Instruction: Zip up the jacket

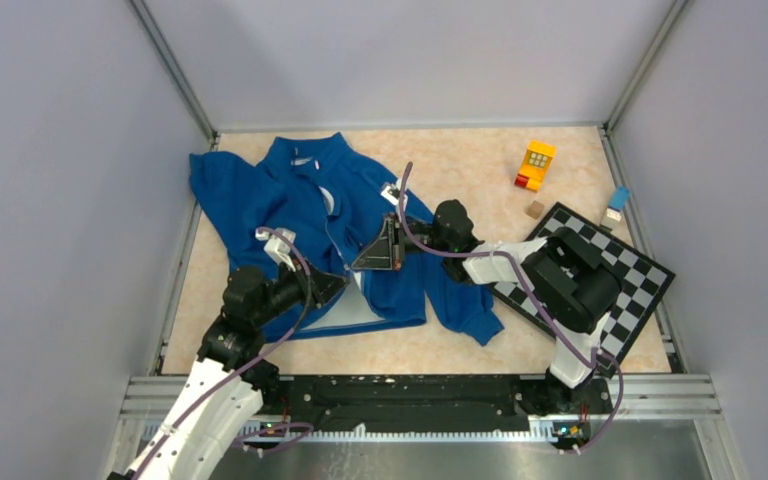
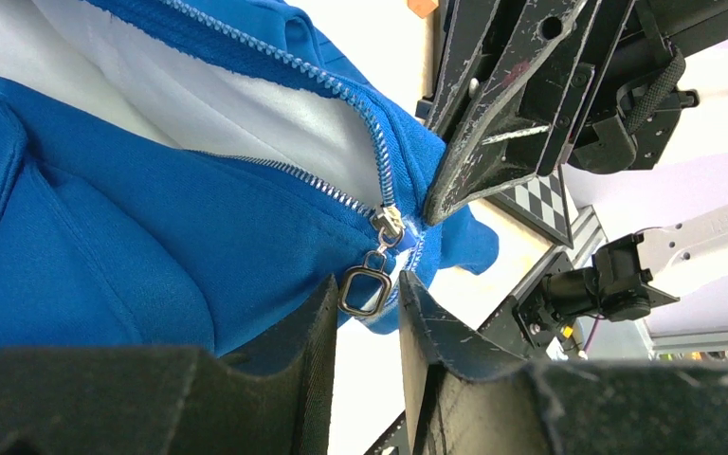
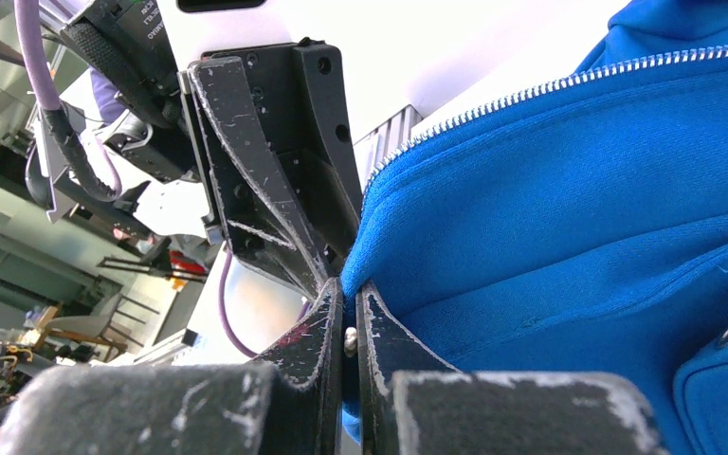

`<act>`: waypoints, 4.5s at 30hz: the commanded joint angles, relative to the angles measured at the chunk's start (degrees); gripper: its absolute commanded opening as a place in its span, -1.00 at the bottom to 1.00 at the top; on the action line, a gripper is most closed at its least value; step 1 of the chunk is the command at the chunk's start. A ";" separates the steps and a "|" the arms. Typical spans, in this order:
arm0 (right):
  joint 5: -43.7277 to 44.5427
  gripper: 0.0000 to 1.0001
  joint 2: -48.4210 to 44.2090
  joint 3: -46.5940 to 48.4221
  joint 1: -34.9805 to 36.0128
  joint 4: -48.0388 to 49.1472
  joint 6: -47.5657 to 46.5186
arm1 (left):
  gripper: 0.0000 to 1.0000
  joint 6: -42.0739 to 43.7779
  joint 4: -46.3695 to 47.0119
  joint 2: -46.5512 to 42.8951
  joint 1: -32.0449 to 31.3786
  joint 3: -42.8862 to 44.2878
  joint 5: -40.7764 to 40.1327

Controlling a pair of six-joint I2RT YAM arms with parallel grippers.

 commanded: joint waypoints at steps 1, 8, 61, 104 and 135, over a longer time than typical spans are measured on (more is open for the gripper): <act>-1.10 -1.00 -0.64 1.69 0.55 3.22 -0.42 | -0.33 2.03 -0.87 -0.05 -0.11 2.64 -0.85; -1.26 -1.00 -0.60 2.04 0.72 2.77 -0.50 | -0.52 2.66 -0.89 0.45 -0.09 2.78 -1.35; -2.82 -1.00 1.57 6.94 0.54 -5.97 0.37 | -0.16 14.77 -14.74 4.50 -5.85 14.08 -19.35; -7.17 -1.00 6.61 6.78 -2.18 8.31 11.70 | 0.28 -7.85 6.46 4.25 8.68 -1.09 8.93; -6.55 -1.00 6.62 6.75 -2.18 8.74 11.92 | 0.11 -17.01 19.63 4.60 8.77 -4.07 13.51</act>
